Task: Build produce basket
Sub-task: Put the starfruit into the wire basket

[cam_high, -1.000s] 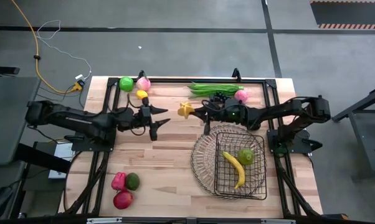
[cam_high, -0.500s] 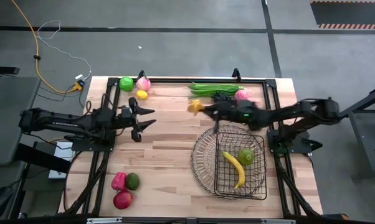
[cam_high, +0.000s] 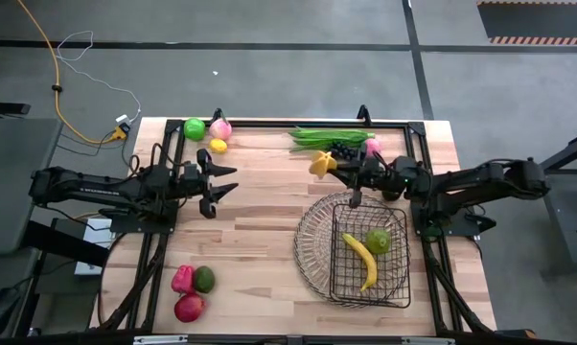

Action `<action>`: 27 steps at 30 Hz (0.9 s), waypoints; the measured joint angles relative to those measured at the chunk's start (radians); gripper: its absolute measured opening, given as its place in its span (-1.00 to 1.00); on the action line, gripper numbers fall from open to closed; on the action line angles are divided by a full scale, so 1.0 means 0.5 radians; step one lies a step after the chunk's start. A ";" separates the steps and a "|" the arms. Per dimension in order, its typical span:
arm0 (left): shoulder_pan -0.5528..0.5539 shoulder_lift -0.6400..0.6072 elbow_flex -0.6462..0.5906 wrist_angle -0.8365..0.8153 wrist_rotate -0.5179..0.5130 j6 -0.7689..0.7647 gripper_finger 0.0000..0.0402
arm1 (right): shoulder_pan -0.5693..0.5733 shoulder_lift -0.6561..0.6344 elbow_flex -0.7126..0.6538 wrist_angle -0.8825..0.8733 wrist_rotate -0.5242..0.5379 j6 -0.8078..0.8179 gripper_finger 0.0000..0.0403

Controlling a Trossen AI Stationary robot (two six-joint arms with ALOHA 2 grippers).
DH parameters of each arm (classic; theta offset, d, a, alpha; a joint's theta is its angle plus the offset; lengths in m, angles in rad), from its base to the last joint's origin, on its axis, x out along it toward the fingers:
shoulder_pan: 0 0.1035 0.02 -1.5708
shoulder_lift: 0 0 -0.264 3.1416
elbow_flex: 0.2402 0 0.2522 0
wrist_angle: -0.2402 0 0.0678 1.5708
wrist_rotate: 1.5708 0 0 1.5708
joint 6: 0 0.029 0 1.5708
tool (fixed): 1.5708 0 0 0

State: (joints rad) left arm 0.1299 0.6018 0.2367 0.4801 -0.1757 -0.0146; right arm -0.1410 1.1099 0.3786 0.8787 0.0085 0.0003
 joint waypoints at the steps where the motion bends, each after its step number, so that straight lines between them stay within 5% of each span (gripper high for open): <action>1: 0.000 0.000 0.000 0.000 0.000 0.000 -0.05 | 0.000 0.000 0.000 0.002 -0.003 0.000 -0.99; 20: 0.000 0.000 0.000 0.000 -0.040 0.021 -0.05 | 0.010 -0.002 0.014 -0.014 -0.023 0.033 -0.97; 27: 0.000 0.000 0.000 -0.001 -0.044 0.021 -0.05 | 0.290 -0.094 0.350 -0.811 -0.148 -0.010 -0.98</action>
State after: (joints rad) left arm 0.1299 0.6018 0.2367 0.4794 -0.1978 -0.0040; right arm 0.0039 1.0629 0.5538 0.4732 -0.0654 -0.0048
